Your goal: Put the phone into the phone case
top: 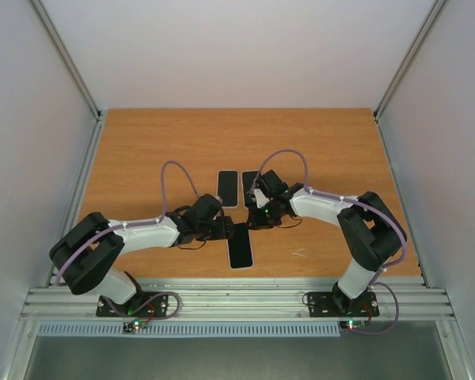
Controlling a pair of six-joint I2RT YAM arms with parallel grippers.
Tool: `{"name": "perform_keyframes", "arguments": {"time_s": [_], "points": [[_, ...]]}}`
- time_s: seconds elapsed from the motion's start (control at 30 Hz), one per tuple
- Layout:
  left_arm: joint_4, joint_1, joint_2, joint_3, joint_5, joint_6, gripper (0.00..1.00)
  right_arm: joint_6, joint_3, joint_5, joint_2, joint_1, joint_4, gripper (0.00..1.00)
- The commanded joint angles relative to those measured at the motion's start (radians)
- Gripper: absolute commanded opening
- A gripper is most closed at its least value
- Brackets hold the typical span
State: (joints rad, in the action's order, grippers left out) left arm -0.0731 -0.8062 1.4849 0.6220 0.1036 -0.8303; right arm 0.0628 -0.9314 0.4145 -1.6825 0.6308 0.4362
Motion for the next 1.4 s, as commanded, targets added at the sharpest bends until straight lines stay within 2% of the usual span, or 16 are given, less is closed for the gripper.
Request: {"name": "perform_keyframes", "arguments": {"time_s": [0.0, 0.1, 0.23, 0.53, 0.63, 0.93, 1.13, 1.23, 1.37], "points": [[-0.045, 0.003, 0.053, 0.040, 0.024, 0.043, 0.71, 0.027, -0.029, 0.054, -0.044, -0.008, -0.012, 0.18], [-0.053, 0.003, 0.075, 0.048, 0.036, 0.049, 0.66, 0.028, -0.033, 0.048, -0.082, -0.009, 0.003, 0.15], [-0.063, 0.002, 0.099, 0.051, 0.040, 0.053, 0.61, 0.038, -0.045, -0.042, -0.144, -0.008, 0.066, 0.12], [-0.076, -0.031, 0.119, 0.056, 0.027, 0.051, 0.61, 0.052, -0.097, -0.243, -0.282, 0.037, 0.203, 0.10], [-0.083, -0.033, 0.101, 0.042, 0.021, 0.050, 0.65, 0.052, -0.140, -0.297, -0.332, 0.069, 0.242, 0.11], [-0.111, -0.034, 0.024, -0.010, -0.042, 0.039, 0.66, 0.030, -0.199, -0.442, -0.425, 0.124, 0.307, 0.15], [-0.113, -0.061, 0.021, -0.014, -0.053, 0.033, 0.66, 0.030, -0.185, -0.453, -0.374, 0.152, 0.286, 0.18], [-0.125, -0.085, 0.009, -0.016, -0.070, 0.027, 0.66, 0.026, -0.155, -0.371, -0.295, 0.160, 0.246, 0.19], [-0.165, -0.119, -0.007, -0.009, -0.119, 0.013, 0.64, 0.006, -0.126, -0.360, -0.166, 0.181, 0.243, 0.23]]}}
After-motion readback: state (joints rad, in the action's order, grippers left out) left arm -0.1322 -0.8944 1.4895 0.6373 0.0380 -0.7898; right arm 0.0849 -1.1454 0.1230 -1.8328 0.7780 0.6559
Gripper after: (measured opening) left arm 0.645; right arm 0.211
